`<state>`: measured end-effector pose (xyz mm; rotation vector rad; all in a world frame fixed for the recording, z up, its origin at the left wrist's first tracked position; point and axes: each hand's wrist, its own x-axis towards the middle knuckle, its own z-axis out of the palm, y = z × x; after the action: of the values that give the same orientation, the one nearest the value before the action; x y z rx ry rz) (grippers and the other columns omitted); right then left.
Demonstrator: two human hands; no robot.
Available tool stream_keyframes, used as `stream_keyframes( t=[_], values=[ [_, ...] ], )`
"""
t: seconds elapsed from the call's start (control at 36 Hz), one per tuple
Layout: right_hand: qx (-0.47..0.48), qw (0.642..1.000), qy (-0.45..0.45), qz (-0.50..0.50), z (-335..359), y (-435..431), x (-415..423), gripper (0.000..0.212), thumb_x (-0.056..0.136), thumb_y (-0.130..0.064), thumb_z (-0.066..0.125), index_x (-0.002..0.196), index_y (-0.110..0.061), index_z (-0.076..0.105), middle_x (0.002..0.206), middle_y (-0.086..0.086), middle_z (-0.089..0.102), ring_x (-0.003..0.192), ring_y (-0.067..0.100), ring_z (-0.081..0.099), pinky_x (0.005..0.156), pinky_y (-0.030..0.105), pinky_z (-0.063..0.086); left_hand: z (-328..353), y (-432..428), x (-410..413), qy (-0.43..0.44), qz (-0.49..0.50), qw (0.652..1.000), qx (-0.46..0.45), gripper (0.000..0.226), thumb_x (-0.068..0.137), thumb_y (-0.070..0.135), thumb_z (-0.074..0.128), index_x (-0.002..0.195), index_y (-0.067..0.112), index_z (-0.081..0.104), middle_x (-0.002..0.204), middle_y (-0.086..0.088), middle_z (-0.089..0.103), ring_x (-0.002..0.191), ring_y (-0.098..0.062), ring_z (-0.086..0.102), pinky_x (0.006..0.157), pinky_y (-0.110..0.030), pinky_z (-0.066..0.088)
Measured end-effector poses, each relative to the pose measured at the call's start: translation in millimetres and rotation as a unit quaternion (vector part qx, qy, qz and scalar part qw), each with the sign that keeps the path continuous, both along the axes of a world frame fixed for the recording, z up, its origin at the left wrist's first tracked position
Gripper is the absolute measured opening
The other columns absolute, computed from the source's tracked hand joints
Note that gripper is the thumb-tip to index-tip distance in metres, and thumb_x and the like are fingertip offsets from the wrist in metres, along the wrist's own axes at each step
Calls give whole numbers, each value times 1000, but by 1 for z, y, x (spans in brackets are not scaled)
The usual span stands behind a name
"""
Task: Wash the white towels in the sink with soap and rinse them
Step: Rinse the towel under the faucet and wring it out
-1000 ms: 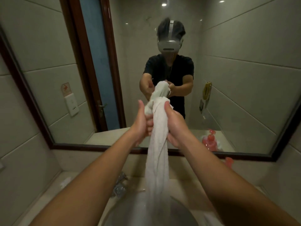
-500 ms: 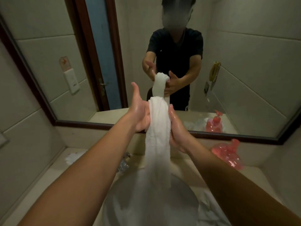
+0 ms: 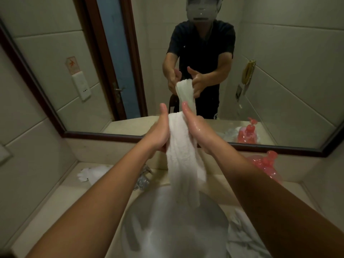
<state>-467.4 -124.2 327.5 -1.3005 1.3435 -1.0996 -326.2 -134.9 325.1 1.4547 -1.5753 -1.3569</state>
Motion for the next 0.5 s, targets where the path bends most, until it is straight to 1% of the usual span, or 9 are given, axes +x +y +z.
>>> stream_keyframes(
  t=[0.06, 0.11, 0.14, 0.19, 0.25, 0.31, 0.39, 0.44, 0.5],
  values=[
    [4, 999, 38, -23, -3, -1, -8, 125, 63, -107, 27, 153, -26, 55, 153, 4, 59, 143, 24, 52, 124, 52, 35, -3, 2, -1, 27, 3, 1000, 5, 111, 87, 91, -4, 121, 24, 78, 102, -6, 82, 107, -26, 76, 105, -51, 54],
    [11, 998, 52, -29, -13, -4, -17, 125, 61, -110, 26, 152, -30, 57, 151, 1, 60, 141, 22, 53, 123, 52, 35, -7, 3, -4, 83, 8, 996, 13, 110, 91, 88, -1, 124, 19, 77, 111, -7, 81, 117, -27, 73, 116, -52, 45],
    [19, 998, 47, -29, -20, -7, -21, 126, 59, -113, 27, 150, -31, 58, 149, -1, 62, 139, 22, 55, 122, 53, 37, -10, 3, -7, 118, 12, 993, 17, 106, 95, 85, 1, 126, 16, 76, 114, -7, 81, 117, -25, 73, 114, -48, 47],
    [30, 998, 33, -32, -27, -8, -30, 124, 61, -112, 31, 152, -31, 56, 150, 0, 62, 139, 23, 56, 121, 53, 38, -12, 5, -14, 176, 20, 984, 18, 98, 101, 77, 3, 124, 13, 73, 114, -8, 80, 109, -19, 77, 94, -34, 58],
    [21, 999, 27, -37, -19, 0, -33, 107, 78, -100, 33, 150, -25, 58, 145, 1, 65, 135, 21, 59, 120, 48, 40, -13, 6, -20, 214, 15, 977, 11, 94, 103, 74, 4, 123, 12, 72, 116, -10, 80, 107, -18, 77, 83, -29, 58],
    [-5, 998, 40, -54, -14, 5, -39, 80, 97, -82, 34, 138, -22, 68, 130, 1, 73, 121, 18, 66, 111, 43, 48, -11, 10, -27, 245, 9, 969, 5, 96, 103, 73, 4, 124, 8, 72, 118, -14, 79, 111, -22, 76, 82, -30, 61],
    [-87, 986, 76, -121, -18, 9, -40, 60, 104, -71, 37, 111, -25, 75, 102, -4, 77, 98, 14, 72, 92, 41, 58, -6, 13, -38, 270, -11, 963, -7, 99, 103, 73, 5, 127, 2, 70, 118, -18, 78, 112, -27, 76, 83, -31, 62],
    [-122, 977, 68, -163, -22, 11, -36, 58, 102, -72, 42, 112, -20, 66, 100, -4, 72, 92, 11, 70, 81, 35, 57, -2, 13, -44, 278, -31, 960, -22, 101, 102, 74, 5, 127, 1, 70, 119, -21, 77, 112, -29, 76, 86, -33, 63],
    [-130, 969, 37, -205, -23, 15, -33, 63, 94, -76, 46, 116, -17, 50, 112, -1, 59, 98, 9, 63, 82, 33, 53, 6, 9, -45, 272, -40, 961, -43, 102, 101, 75, 6, 127, 1, 71, 120, -21, 76, 113, -30, 75, 91, -36, 62]
  ],
)
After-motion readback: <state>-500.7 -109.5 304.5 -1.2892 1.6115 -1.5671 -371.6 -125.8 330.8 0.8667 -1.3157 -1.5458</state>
